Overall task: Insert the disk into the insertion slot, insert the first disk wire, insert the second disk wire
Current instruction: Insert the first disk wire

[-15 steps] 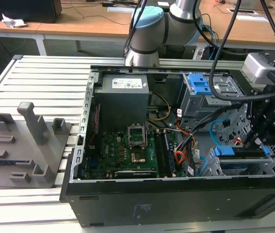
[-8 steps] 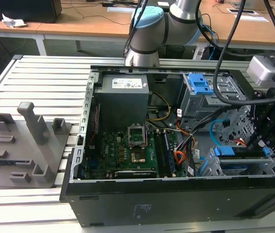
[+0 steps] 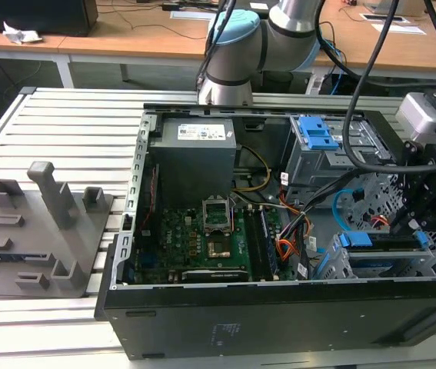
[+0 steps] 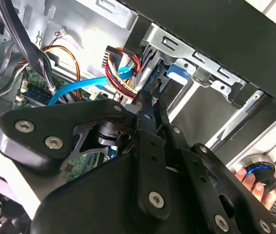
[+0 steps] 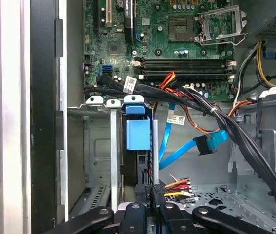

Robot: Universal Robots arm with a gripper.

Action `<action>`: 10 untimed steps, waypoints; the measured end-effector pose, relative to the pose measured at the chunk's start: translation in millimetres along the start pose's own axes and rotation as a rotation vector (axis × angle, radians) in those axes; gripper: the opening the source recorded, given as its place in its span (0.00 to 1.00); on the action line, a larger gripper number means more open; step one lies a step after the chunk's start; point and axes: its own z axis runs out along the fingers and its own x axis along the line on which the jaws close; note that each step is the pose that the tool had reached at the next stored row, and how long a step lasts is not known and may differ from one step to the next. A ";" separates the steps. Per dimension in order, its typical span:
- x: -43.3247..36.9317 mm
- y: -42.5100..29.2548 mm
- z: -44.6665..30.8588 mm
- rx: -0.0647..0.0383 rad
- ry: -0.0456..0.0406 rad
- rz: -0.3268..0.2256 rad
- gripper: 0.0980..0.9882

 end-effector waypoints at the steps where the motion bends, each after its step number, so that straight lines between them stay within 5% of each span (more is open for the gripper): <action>1: 0.0 -0.2 0.4 0.000 -0.0003 0.000 0.08; 10: 0.2 -4.6 4.3 0.000 -0.0050 -0.001 0.08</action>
